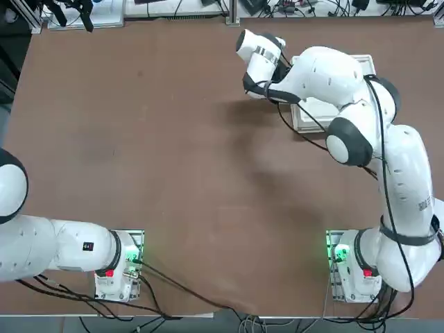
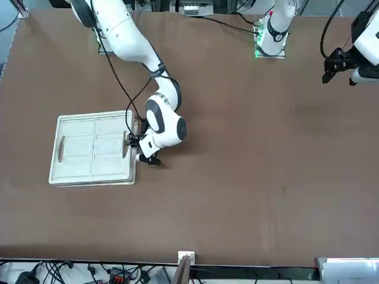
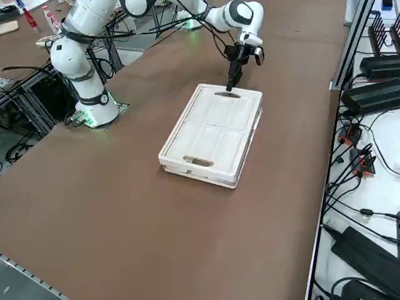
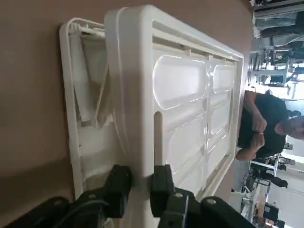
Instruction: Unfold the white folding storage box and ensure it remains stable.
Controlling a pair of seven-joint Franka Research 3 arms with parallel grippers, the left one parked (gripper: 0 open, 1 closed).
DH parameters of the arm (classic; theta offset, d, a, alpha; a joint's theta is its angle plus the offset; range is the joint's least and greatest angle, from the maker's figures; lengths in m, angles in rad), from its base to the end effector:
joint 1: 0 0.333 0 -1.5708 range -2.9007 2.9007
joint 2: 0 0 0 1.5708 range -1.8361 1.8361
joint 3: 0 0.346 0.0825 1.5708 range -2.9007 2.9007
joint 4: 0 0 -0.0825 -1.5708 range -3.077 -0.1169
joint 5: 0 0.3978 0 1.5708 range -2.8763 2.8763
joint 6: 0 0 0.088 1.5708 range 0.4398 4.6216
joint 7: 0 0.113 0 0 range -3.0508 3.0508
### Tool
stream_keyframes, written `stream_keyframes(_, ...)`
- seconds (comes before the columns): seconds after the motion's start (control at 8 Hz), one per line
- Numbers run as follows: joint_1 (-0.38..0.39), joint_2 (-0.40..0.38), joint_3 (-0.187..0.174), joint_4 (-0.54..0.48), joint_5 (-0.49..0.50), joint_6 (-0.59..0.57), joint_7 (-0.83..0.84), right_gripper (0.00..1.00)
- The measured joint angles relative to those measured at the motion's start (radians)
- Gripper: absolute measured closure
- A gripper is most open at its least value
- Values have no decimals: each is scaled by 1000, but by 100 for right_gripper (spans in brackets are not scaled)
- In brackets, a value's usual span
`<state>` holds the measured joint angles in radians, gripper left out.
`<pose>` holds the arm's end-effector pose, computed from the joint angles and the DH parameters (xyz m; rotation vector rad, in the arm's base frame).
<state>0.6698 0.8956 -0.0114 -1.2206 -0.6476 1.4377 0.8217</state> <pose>0.6102 0.3804 0.2279 2.2167 -0.0183 -0.0484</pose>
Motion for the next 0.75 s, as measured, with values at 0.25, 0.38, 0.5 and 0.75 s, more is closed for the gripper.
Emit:
stream_keyframes(0.25,6,-1,0,39,-26,-58,-2,74)
stream_keyframes(0.38,8,-3,1,59,-32,-87,-13,74)
stream_keyframes(0.5,11,-10,1,72,-36,-112,-29,74)
stream_keyframes(0.75,22,-25,1,81,-69,-159,-42,74)
